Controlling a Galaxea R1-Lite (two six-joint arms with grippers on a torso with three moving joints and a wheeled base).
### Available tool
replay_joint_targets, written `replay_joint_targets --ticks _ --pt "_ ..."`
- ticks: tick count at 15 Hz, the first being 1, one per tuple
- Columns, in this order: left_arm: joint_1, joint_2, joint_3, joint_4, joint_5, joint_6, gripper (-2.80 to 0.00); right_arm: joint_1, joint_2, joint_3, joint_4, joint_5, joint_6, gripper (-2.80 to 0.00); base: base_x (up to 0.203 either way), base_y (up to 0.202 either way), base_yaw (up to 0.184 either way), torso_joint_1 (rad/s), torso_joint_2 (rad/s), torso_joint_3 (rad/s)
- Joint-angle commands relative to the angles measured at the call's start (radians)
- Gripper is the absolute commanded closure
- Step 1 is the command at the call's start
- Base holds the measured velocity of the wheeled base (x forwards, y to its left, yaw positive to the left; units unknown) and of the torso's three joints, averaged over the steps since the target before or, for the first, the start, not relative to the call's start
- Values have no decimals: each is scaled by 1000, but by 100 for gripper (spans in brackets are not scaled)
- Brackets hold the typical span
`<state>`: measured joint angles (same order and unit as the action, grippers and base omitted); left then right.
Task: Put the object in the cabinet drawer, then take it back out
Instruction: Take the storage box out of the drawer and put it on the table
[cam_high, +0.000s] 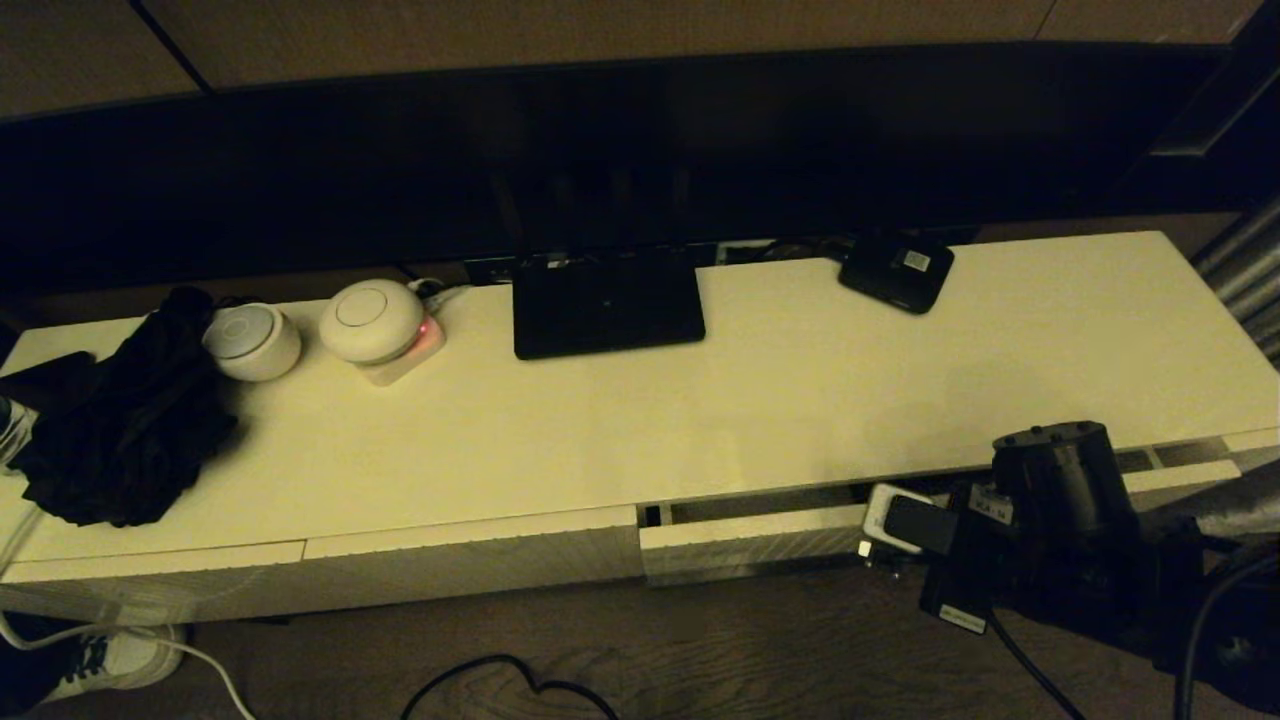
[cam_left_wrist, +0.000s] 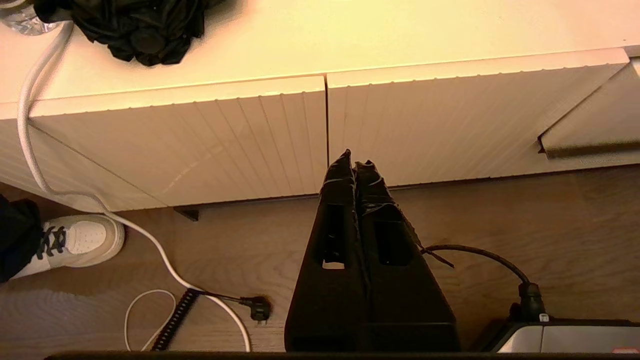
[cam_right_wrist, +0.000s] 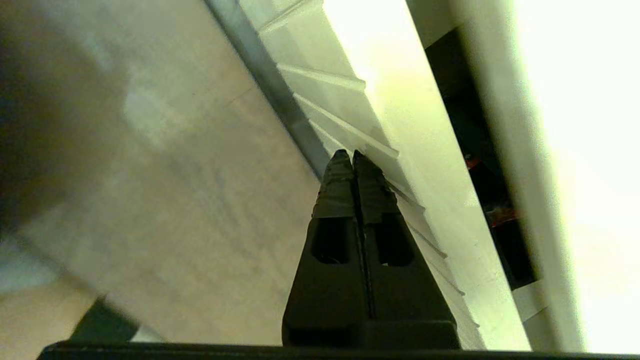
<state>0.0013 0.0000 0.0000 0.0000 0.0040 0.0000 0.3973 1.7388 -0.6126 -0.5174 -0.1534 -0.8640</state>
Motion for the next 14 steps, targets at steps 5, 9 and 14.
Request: replay_joint_targets --ticks 5,9,14 --pt "0 0 3 0 1 0 0 -9 45 -77 -33 -19 0 0 0 0 0 0 0 0" --pt "0 0 3 0 1 0 0 -8 -18 -56 -21 -39 -1 0 0 0 0 0 0 0" --pt "0 0 3 0 1 0 0 -5 -265 28 124 -42 23 0 0 0 0 0 0 0"
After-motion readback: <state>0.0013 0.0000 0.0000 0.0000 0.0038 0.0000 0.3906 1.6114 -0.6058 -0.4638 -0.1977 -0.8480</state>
